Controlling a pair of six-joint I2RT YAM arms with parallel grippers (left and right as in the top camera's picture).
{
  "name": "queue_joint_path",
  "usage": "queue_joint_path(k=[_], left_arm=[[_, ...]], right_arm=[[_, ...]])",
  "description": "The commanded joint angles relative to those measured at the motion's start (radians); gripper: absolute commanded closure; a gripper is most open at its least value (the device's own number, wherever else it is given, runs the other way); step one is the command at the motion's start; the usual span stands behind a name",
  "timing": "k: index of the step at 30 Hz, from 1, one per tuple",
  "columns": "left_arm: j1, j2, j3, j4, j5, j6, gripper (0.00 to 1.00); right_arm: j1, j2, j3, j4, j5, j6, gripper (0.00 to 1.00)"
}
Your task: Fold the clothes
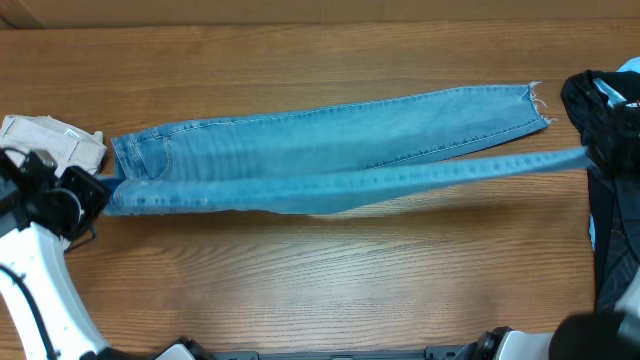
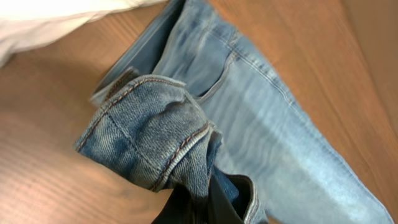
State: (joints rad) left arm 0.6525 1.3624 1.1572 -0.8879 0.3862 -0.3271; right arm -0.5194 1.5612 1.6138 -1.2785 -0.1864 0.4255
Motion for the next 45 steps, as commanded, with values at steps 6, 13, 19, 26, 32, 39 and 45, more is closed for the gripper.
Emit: queue_joint_path(k=[6,13,19,26,32,39,45], left_arm=[[-0.081,0.151,0.039,0.255,-0.075,-0.032,0.96],[-0.138,0.257,0.038,0.378,-0.08,-0.082,0.96],[-0.17,0.321,0.039,0.436,-0.083,-0.097,0.96],[-0.172,0.334,0.039,0.477,-0.135,-0.157,0.96],[-0.172,0.334,0.039,0.494,-0.147,-0.191,0.96],[-0.175,0.334,0.039,0.539,-0.16,-0.198,0.63],[-0.174,0.333,0.039,0.551,-0.076,-0.172,0.25]], right_arm=[[0.055,0.226,0.156,0.101,0.108,-0.006,0.96],[0.095,0.316,0.164,0.233,0.108,-0.004,0.96],[0.124,0.36,0.164,0.326,0.112,0.028,0.96],[0.137,0.415,0.164,0.381,0.127,0.07,0.96],[0.138,0.464,0.164,0.399,0.133,0.074,0.96],[0.139,0.51,0.164,0.472,0.129,0.072,0.92],[0.139,0.521,0.164,0.492,0.13,0.072,0.69]])
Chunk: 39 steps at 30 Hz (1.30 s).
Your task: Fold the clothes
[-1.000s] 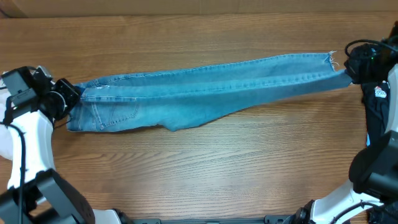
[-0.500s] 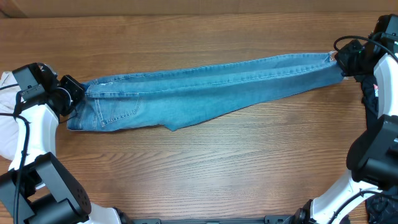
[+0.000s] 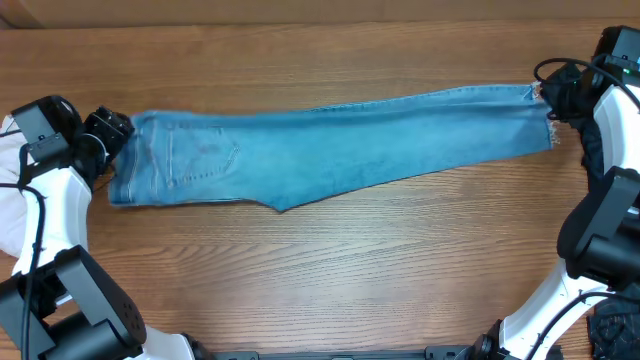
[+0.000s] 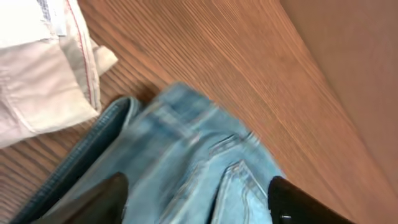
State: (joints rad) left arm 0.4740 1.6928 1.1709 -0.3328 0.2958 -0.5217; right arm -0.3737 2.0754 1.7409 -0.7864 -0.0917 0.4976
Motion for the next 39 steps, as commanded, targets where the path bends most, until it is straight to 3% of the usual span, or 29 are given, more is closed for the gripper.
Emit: queue_joint_path(k=[1,5,11,15,19,30,33,39], left_arm=[[0.005,0.003,0.025,-0.011,0.023,0.028,0.26],[0.002,0.003,0.025,-0.066,0.068,0.06,0.31],[-0.024,0.003,0.025,-0.192,0.136,0.137,0.5],[-0.078,0.004,0.023,-0.243,0.004,0.197,0.5],[-0.134,0.008,0.021,-0.237,-0.114,0.197,0.45],[-0.174,0.168,0.021,-0.243,-0.119,0.2,0.46],[-0.173,0.2,0.021,-0.255,-0.128,0.2,0.44],[-0.172,0.217,0.021,-0.321,-0.246,0.184,0.48]], right_arm=[[-0.007,0.007,0.037,-0.009,0.035,-0.001,0.69],[-0.008,0.007,0.037,-0.053,0.043,-0.062,0.62],[-0.021,0.007,0.037,-0.203,0.092,-0.082,0.53],[-0.043,0.007,0.03,-0.249,0.098,-0.079,0.43],[-0.062,0.013,0.026,-0.248,0.054,-0.151,0.43],[-0.071,0.102,0.026,-0.208,-0.019,-0.33,0.42],[-0.071,0.145,0.026,-0.164,-0.018,-0.35,0.36],[-0.066,0.205,0.026,-0.081,-0.101,-0.413,0.34]])
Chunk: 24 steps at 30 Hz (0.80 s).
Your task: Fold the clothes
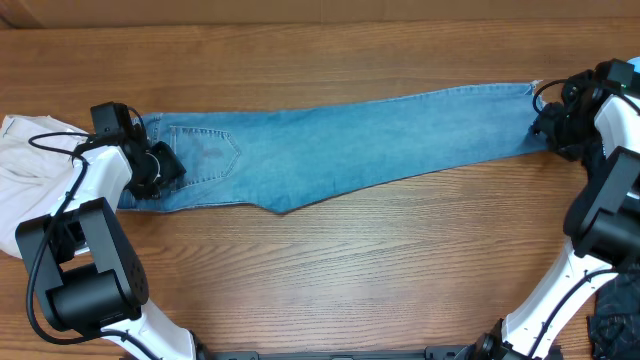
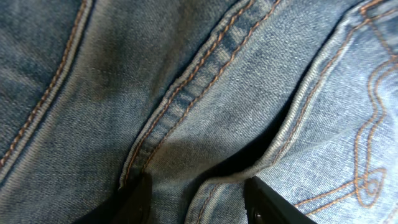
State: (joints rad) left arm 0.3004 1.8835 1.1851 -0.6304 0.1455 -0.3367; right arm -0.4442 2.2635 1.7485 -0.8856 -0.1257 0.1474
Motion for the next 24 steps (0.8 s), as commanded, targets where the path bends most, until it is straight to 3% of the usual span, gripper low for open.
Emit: queue_joint_path(k=[1,7,10,13,15,18,20,24], left_arm=[[0.001,0.026,0.007,-0.027,-0.106,0.0,0.48],[0.001,0.026,0.007,-0.027,-0.101,-0.001,0.48],[0.0,0.026,0.007,-0.027,-0.101,-0.001,0.47],[0.0,0.026,0.007,-0.027,-0.101,-0.001,0.47],[0.0,0.026,0.007,-0.027,-0.101,-0.001,0.47],[0.0,0.026,0.007,-0.027,-0.101,-0.001,0.47],[0.0,0.026,0.007,-0.024,-0.101,-0.001,0.47],[0.0,0.026,0.007,-0.024,-0.101,-0.001,0.47]], right_arm=[[0.006,0.023,0.018,0.026,-0.082,-0.072,0.34],[0.019,0.037,0.019,0.066,-0.008,-0.042,0.59],[0.018,0.035,0.02,0.069,0.025,-0.035,0.87],[0.014,0.033,0.02,0.049,0.108,0.049,0.89],[0.012,0.029,0.02,0.031,0.151,0.084,0.76],[0.007,0.017,0.02,0.017,0.185,0.1,0.71],[0.006,0.007,0.02,0.016,0.183,0.096,0.74],[0.006,-0.019,0.02,0.016,0.173,0.082,0.94]])
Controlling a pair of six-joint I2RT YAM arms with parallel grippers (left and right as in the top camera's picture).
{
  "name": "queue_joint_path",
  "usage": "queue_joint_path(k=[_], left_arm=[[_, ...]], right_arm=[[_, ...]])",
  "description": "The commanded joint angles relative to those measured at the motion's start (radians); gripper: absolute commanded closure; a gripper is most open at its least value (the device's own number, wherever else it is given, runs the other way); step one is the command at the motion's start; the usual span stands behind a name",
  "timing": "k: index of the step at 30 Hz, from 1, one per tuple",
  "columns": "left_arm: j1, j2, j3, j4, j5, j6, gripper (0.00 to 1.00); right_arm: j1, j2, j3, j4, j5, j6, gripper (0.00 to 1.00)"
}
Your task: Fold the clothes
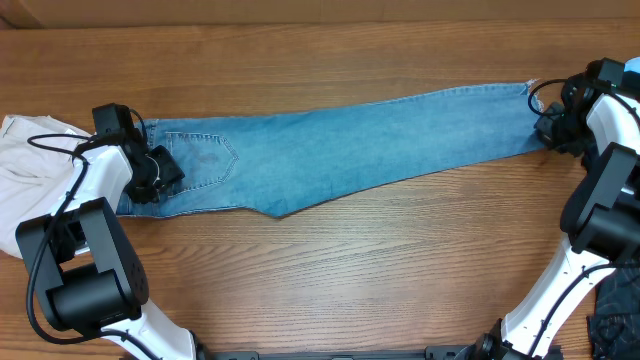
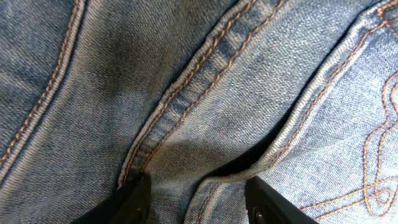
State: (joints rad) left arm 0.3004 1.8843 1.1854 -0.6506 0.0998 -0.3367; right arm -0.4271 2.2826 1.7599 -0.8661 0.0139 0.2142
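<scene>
Light blue jeans [image 1: 350,145] lie folded leg on leg across the table, with the waist at the left and the hems at the right. My left gripper [image 1: 158,170] rests on the seat beside the back pocket [image 1: 205,155]. In the left wrist view the gripper [image 2: 196,193] is open. Its black fingers [image 2: 134,199] stand wide apart on the denim [image 2: 186,93], with a seam and the pocket's edge between them. My right gripper [image 1: 553,125] sits at the hem end. Whether it is open or shut does not show.
A white garment [image 1: 30,170] lies bunched at the left edge next to the waistband. Dark clothing [image 1: 615,325] shows at the bottom right corner. Both white arms reach in from the front edge of the wooden table [image 1: 330,280].
Hardly anything has changed. The left gripper stays open on the seat, and the denim sits slightly shifted under it. The right gripper has shifted a little at the hem.
At first the left gripper held the bunched waistband up, and one leg hung stretched above the other. Then the jeans lay folded leg on leg, with the left gripper open at the waist and the right at the hem. Since then the left gripper has sat open on the seat.
</scene>
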Motion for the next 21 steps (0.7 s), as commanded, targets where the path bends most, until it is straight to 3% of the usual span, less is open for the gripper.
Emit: queue_joint_path(k=[1,12,21], left_arm=[[0.0,0.025,0.007,-0.004,-0.056,-0.001,0.47],[0.0,0.025,0.007,-0.003,-0.055,-0.001,0.47],[0.0,0.025,0.007,-0.003,-0.055,-0.001,0.47]], right_arm=[[-0.011,-0.045,0.009,-0.003,0.03,0.014,0.96],[-0.011,-0.085,0.009,-0.001,-0.075,-0.046,0.96],[-0.005,-0.105,0.175,0.005,-0.551,-0.148,0.96]])
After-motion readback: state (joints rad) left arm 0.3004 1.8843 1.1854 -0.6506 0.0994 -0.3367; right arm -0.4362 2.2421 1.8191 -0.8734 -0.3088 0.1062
